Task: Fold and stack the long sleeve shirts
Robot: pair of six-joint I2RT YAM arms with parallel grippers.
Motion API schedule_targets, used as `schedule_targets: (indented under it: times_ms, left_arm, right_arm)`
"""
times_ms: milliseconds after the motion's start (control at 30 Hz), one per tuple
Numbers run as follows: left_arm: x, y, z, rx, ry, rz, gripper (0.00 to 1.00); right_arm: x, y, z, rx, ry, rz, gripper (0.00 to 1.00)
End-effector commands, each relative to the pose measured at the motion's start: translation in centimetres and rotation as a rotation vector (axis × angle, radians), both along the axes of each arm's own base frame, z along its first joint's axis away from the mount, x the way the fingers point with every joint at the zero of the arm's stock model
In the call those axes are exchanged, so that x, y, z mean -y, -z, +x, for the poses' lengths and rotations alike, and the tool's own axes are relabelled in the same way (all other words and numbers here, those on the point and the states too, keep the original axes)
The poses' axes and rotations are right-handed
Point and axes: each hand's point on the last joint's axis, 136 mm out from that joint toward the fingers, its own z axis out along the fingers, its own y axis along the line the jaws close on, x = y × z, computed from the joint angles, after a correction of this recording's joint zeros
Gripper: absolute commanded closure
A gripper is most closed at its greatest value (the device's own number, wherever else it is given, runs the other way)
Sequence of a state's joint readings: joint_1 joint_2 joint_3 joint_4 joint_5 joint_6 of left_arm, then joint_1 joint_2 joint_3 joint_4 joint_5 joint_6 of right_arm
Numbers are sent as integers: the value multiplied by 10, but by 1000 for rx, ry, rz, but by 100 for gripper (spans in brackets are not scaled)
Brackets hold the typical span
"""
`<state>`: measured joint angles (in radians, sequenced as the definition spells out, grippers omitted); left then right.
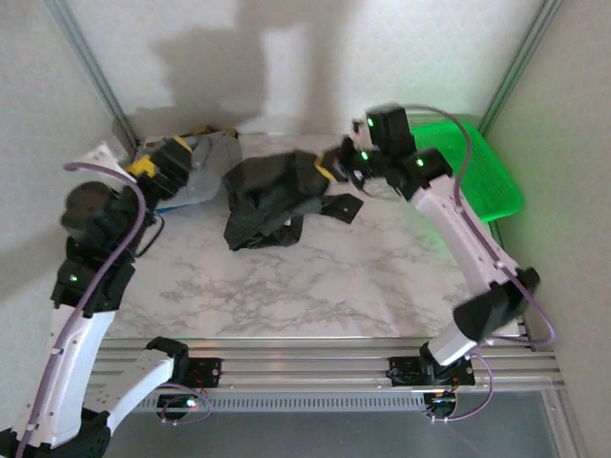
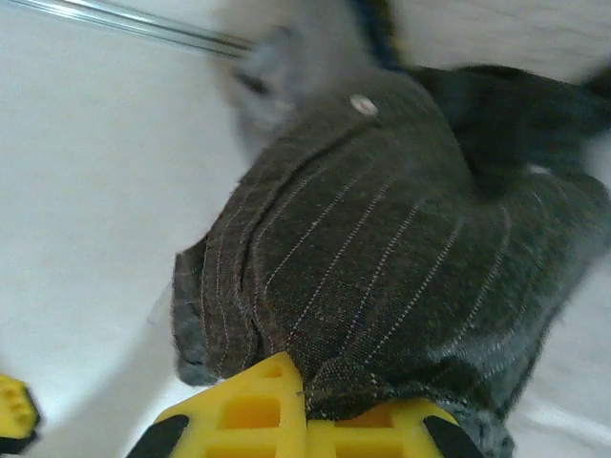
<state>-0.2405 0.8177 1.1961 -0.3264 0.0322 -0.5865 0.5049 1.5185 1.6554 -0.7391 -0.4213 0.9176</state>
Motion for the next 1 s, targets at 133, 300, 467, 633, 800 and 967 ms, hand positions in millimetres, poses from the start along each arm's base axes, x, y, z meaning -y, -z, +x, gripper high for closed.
schedule_targets:
  times_ms: [133,300,467,633,800,967]
  left_arm:
    - [21,127,-13,-298,87,-39,0]
    - [34,174,-9,-399,106,-50,0]
    - [31,189,0,-453,66,-34,0]
    - [0,186,2,-496,-99,-2,0]
    - [-44,147,-10,-436,-302,-45,1]
    - [-33,125,-5,-407,-237,-89,1]
  right_arm:
    - [65,133,-93,-178,-125,-255,100]
    - [22,186,-148,-295,-385,-233,100]
    - [-70,151,-170,-166,-558,-118,100]
    - [-153,95,-135,-84,-585,58,100]
    - [-208,83,-105,-177,-600,132,49]
    - [-127,93,-74,-182,-452,-132,33]
